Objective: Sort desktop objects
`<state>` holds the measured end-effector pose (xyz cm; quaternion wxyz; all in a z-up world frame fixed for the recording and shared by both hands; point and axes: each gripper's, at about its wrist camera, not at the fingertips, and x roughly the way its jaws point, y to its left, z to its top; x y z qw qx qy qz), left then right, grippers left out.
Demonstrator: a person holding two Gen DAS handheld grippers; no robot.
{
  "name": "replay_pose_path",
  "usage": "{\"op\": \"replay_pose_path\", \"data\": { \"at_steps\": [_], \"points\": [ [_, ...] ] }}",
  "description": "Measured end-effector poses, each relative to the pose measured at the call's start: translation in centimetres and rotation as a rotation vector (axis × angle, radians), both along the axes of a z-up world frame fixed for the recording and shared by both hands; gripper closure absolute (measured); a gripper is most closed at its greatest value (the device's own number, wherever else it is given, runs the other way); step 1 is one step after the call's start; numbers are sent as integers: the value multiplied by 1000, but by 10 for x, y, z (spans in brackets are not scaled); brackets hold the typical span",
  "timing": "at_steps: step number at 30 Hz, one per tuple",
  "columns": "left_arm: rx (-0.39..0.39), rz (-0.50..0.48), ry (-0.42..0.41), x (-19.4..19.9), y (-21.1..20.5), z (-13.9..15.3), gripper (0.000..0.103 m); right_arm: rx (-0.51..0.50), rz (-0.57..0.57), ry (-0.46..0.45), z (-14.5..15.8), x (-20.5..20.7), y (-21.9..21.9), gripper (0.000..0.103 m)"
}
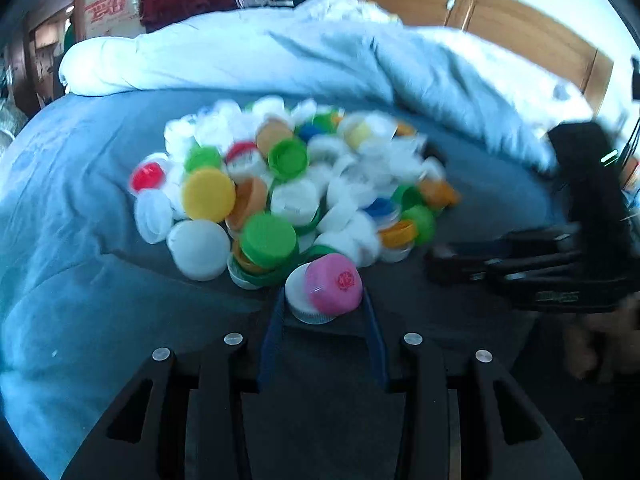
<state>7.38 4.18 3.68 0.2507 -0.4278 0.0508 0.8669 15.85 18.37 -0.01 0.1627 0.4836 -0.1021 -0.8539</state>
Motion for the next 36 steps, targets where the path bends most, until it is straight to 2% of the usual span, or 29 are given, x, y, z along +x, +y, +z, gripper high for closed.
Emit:
{"op": "replay_pose_path", "data": {
  "at_steps": [3,7,8,10,13,16,19,22,27,33,34,36],
  "points": [
    [6,83,34,8,-28,8,69,-5,0,1,0,0,0,70],
    [-43,221,-52,3,-69,-18,69,-11,-2,-1,0,-2,1,70],
    [-46,231,-44,7,-74,-20,69,-13,-2,-1,0,-2,1,70],
    [-59,230,-6,17,-73,-14,68,-14,-2,-1,0,-2,1,70],
    [-94,220,92,24,-65,-4,59,-14,-2,-1,-1,-2,1,70],
    [-112,234,122,21,-61,-1,58,-13,1,-3,-1,-2,1,70],
    [-126,242,109,21,-63,-3,58,-15,1,-4,-1,-2,1,70],
    [-88,273,74,32,-68,-2,58,-17,0,-4,-1,-2,1,70],
    [-86,214,32,46,-51,-8,58,-20,1,-6,-2,-2,2,70],
    [-108,197,36,35,-34,-22,58,-17,3,-5,-2,-3,2,70],
    [-110,194,25,33,-33,-25,59,-16,3,-4,-2,-3,1,70],
    [-116,203,32,32,-34,-27,76,-14,4,7,0,-3,0,70]
  ]
}}
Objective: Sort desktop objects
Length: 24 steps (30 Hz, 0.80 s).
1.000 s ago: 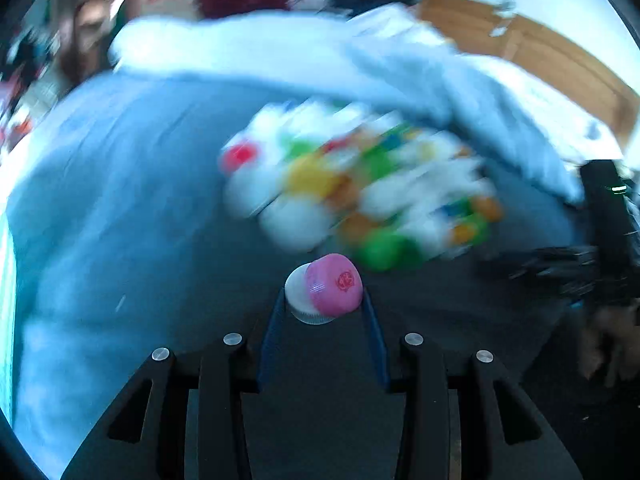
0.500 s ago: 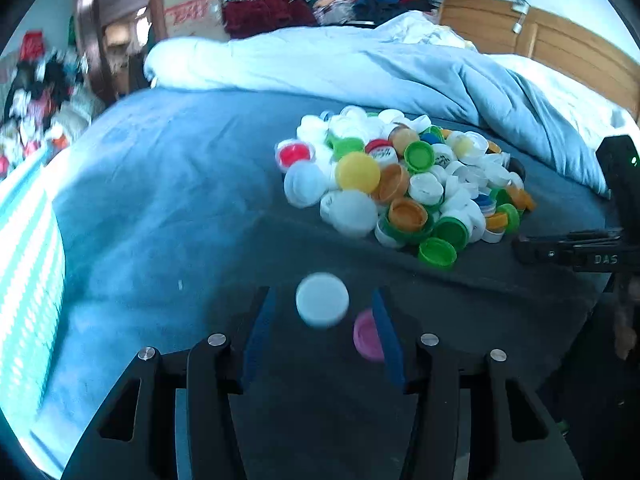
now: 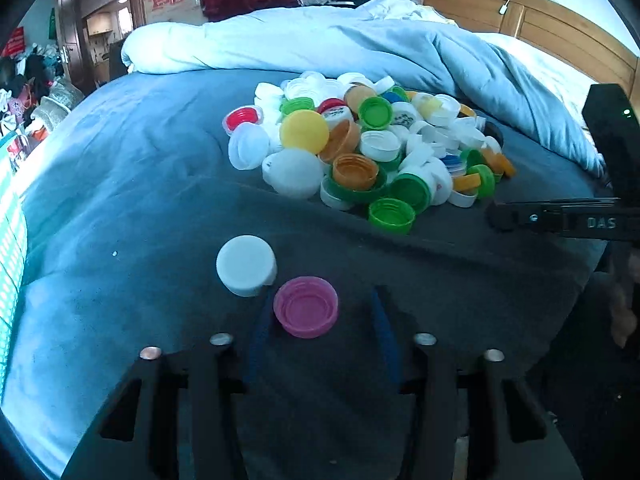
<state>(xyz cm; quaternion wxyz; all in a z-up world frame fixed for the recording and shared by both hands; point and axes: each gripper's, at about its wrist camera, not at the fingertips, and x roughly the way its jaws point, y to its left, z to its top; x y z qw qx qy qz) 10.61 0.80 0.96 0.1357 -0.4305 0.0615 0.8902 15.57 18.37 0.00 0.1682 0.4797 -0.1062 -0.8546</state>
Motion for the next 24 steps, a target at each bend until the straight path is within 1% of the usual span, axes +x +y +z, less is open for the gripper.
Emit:
{"op": "replay_pose_path", "data": {
  "at_steps": [1,4,6,8,11,15,16,19,22,24],
  "points": [
    [6,1,-4,0,-1,1,78,3,2,8,1,1,-1,70],
    [31,2,18,4,-4,14,78,18,17,41,7,3,-6,70],
    [41,7,51,7,-5,30,78,26,23,58,12,5,-9,70],
    [46,13,97,10,-7,53,78,16,15,63,17,7,-8,70],
    [43,66,157,12,-19,90,78,10,0,78,31,14,-9,70],
    [24,160,231,13,-44,133,78,13,-4,145,66,20,-15,70],
    [19,185,249,15,-51,144,78,15,0,168,79,20,-19,70],
    [-25,233,307,22,-67,167,78,17,13,231,113,16,-30,70],
    [-48,275,323,27,-84,185,78,9,37,290,145,9,-45,70],
    [-38,309,323,29,-99,195,78,4,60,318,163,5,-59,70]
  ]
}}
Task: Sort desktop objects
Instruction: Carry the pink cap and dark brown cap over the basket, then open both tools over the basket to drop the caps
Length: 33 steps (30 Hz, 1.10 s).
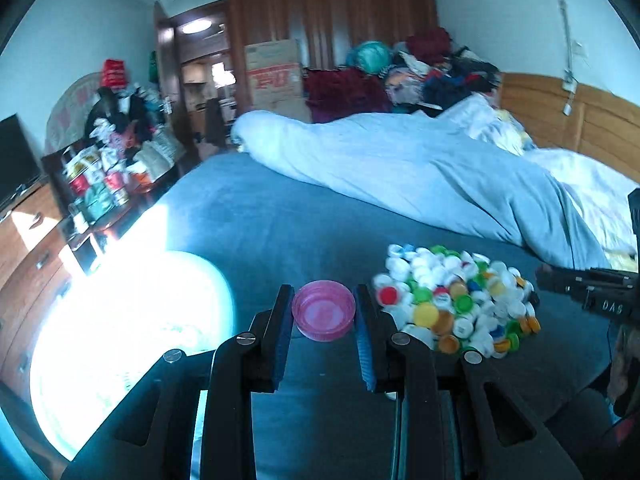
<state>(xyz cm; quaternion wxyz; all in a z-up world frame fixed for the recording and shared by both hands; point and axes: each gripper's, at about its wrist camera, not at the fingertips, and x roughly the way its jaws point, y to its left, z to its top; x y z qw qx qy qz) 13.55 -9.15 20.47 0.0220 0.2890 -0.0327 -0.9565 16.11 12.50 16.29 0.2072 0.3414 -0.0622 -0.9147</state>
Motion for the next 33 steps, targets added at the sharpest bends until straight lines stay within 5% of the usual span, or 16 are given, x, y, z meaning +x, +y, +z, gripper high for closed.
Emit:
{"op": "replay_pose_path", "data": {
  "at_steps": [15,24,33],
  "points": [
    [65,228,12,4,-107,15,78,21,257,168,96,-6,-160,70],
    [82,319,-66,2,-167,6,78,57,414,177,113,-8,-252,70],
    [151,348,-221,-11,-211,-27,78,144,584,44,94,-20,-335,70]
  ]
}}
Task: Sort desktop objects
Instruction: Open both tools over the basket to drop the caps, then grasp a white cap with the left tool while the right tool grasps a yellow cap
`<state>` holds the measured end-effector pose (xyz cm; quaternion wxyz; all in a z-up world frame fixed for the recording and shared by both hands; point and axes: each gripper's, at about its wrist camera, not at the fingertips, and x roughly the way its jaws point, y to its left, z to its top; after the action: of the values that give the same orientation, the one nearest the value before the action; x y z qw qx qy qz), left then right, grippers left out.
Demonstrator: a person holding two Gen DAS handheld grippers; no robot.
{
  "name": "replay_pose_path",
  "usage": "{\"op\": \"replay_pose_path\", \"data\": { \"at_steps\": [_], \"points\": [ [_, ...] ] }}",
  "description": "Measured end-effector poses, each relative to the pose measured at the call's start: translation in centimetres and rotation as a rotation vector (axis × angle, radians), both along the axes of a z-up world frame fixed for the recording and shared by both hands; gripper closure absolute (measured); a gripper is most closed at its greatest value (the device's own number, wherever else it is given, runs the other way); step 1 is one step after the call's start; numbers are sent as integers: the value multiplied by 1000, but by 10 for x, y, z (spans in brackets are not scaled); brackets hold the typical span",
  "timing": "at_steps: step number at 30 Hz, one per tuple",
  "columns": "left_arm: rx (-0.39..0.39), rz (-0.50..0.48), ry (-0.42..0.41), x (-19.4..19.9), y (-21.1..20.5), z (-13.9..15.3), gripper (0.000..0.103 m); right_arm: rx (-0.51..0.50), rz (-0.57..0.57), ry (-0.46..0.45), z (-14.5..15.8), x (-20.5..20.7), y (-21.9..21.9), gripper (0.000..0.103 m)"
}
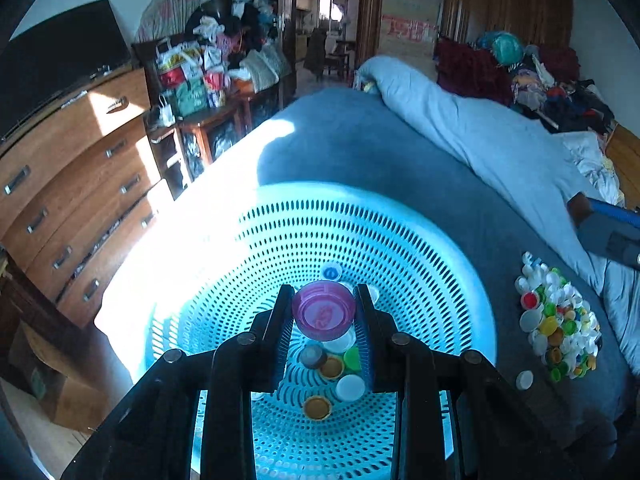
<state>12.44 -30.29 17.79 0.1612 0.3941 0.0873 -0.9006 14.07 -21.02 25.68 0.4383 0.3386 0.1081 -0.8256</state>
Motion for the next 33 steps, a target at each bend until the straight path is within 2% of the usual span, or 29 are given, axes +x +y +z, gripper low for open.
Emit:
{"op": "replay_pose_path", "data": {
  "at_steps": [5,15,16,18,20,24,27,30,31,33],
  "points": [
    [17,-2,-57,-7,-9,-14,78,44,36,-88,-27,-6,-20,70],
    [12,0,-59,-8,-11,-10,78,49,48,-84,-30,-4,-30,70],
    [6,7,-56,-8,-13,-10,78,50,49,-82,-29,-4,-30,67],
    [-10,28,-53,-6,-16,-8,76,35,35,-69,-26,-4,-28,41],
    [-22,39,-46,-3,-18,-5,68,12,27,-67,-22,-4,-27,40],
    [-21,39,-29,1,-16,1,67,-43,7,-28,-11,1,-7,40],
    [5,-39,41,6,6,16,67,-126,-39,26,-5,17,32,40],
    [16,-232,123,14,64,31,63,-143,-126,78,-21,38,90,40],
    [29,-313,148,17,90,31,58,-144,-162,64,-29,41,111,40],
    [53,-431,164,19,134,25,57,-142,-259,30,-50,46,160,41]
  ]
}}
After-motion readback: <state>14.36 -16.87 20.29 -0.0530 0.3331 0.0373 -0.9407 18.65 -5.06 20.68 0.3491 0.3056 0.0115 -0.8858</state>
